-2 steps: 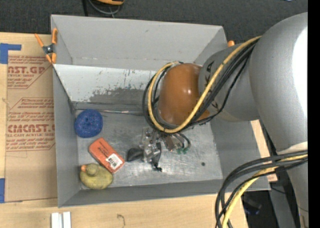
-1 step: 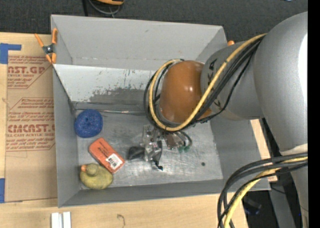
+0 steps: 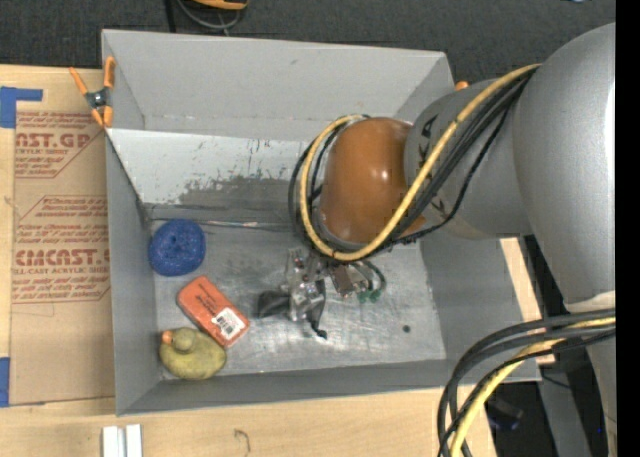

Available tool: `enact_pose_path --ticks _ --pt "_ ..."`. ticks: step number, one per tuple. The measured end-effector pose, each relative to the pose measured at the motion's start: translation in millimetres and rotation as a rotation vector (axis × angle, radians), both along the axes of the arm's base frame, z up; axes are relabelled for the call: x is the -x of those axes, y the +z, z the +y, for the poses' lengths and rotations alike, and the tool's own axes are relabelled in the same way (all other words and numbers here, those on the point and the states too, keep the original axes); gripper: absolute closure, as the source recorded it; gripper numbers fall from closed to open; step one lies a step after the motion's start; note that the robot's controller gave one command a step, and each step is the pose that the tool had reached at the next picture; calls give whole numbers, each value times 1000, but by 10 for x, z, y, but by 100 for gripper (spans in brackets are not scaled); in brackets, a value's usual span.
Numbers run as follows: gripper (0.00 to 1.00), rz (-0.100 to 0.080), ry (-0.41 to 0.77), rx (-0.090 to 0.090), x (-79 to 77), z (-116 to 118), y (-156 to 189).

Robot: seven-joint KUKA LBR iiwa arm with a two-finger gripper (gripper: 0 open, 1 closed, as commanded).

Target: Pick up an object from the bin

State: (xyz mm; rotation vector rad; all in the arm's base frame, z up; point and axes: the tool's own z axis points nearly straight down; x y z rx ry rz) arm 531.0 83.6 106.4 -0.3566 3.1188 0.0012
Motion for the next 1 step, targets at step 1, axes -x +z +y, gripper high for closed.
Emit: enact_pose_path --ticks 1 --pt "100 8 0 1 18 -1 98"
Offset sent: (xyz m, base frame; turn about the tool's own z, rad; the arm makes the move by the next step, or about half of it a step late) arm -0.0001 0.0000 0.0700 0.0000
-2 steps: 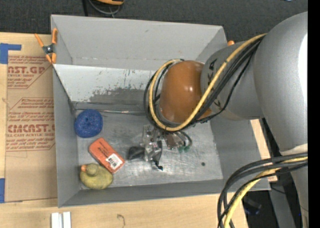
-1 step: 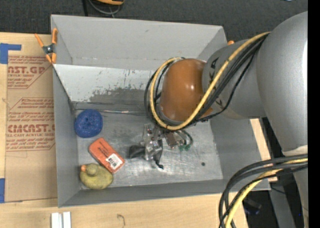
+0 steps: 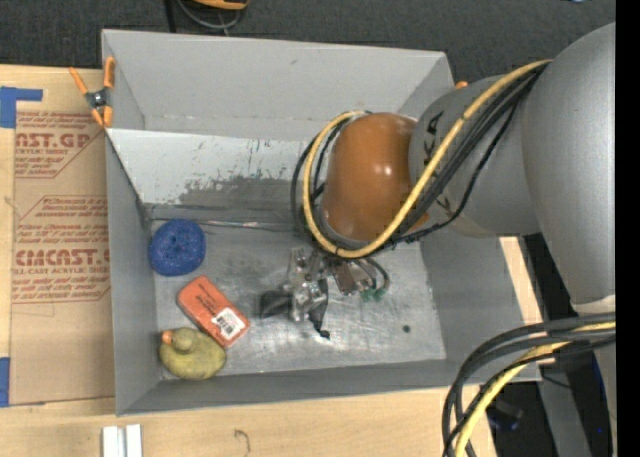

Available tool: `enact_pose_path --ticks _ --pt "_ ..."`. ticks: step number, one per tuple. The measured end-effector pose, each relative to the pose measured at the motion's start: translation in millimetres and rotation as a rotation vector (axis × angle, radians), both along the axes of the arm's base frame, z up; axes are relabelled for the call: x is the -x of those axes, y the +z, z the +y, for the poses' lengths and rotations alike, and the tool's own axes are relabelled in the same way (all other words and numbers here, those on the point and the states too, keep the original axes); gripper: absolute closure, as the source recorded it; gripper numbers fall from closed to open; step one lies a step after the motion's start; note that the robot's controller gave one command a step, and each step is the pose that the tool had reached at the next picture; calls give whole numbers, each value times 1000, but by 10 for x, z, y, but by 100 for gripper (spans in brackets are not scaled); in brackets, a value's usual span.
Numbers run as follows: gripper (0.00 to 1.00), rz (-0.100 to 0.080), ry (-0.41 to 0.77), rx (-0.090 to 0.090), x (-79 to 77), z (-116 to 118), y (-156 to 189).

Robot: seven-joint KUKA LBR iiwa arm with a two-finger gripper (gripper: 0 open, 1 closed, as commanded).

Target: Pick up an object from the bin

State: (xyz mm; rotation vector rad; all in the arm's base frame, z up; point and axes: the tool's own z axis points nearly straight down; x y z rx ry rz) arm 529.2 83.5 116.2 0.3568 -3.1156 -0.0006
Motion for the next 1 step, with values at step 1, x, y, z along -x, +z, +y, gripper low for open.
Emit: enact_pose_path --ticks 1 --pt "100 0 0 0 2 1 209"
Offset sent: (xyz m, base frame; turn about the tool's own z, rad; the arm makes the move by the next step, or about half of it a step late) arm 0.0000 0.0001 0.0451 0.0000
